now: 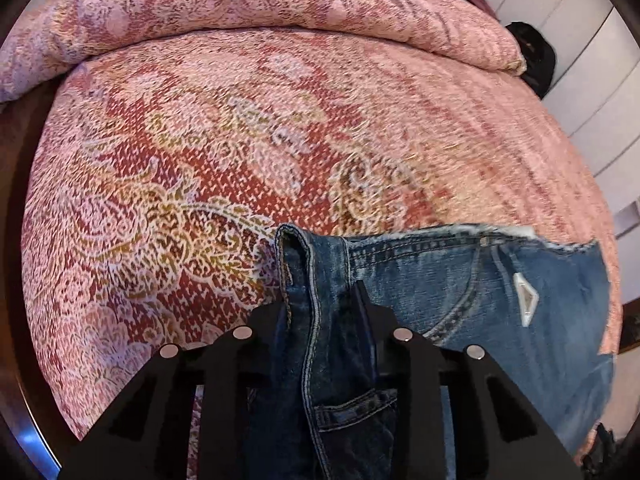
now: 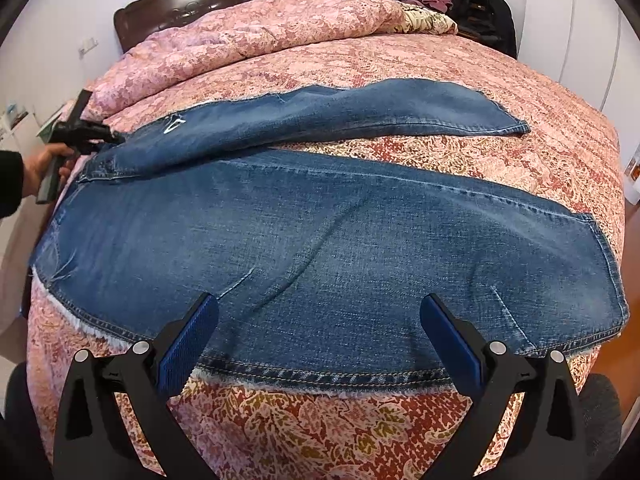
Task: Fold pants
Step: 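Grasp the frayed leg cuff with the right tool while the left tool holds the waistband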
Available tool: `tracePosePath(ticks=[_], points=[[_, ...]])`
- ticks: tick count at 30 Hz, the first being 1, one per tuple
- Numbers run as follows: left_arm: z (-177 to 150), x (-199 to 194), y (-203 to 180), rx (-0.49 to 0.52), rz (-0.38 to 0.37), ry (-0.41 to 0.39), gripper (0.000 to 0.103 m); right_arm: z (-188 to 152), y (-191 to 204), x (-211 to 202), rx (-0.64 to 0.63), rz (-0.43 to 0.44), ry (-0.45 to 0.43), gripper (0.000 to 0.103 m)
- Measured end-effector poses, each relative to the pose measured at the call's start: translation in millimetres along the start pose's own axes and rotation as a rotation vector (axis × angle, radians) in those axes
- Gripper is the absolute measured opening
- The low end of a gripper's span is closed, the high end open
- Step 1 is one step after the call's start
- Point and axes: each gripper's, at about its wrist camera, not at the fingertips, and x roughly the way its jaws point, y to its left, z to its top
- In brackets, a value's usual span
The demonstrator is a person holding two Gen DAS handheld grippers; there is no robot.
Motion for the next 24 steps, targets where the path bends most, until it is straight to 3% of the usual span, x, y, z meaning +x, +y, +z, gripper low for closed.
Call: tracePosePath(ticks=[6, 10, 14, 17, 19, 24], points=[[-11, 6, -8, -0.009, 0.06, -0.069, 0.032, 6, -16, 3, 0.079, 0.043, 0.027, 0.1], [-16, 6, -9, 0.005, 0.074, -0.077, 0.033, 32, -55, 6, 0.201, 0.134, 0.049, 0.1], [-16, 2, -3, 0.01, 0.09, -0.068, 0.033, 99, -133, 24, 0.316, 0.129, 0.065, 0.1], [-16, 8, -16, 0.018, 0.106, -0.069, 0.033, 165, -197, 51, 0.375, 0.188, 0.094, 0.1], [-16, 7, -14, 0.018, 0.107, -0.072, 0.033, 199, -223, 69, 0.385, 0.184, 0.115, 0.1], [-16, 6, -15, 0.013, 0.114, -0.075, 0.033, 282, -288, 125, 0.455, 0.089, 0.139, 0.1]])
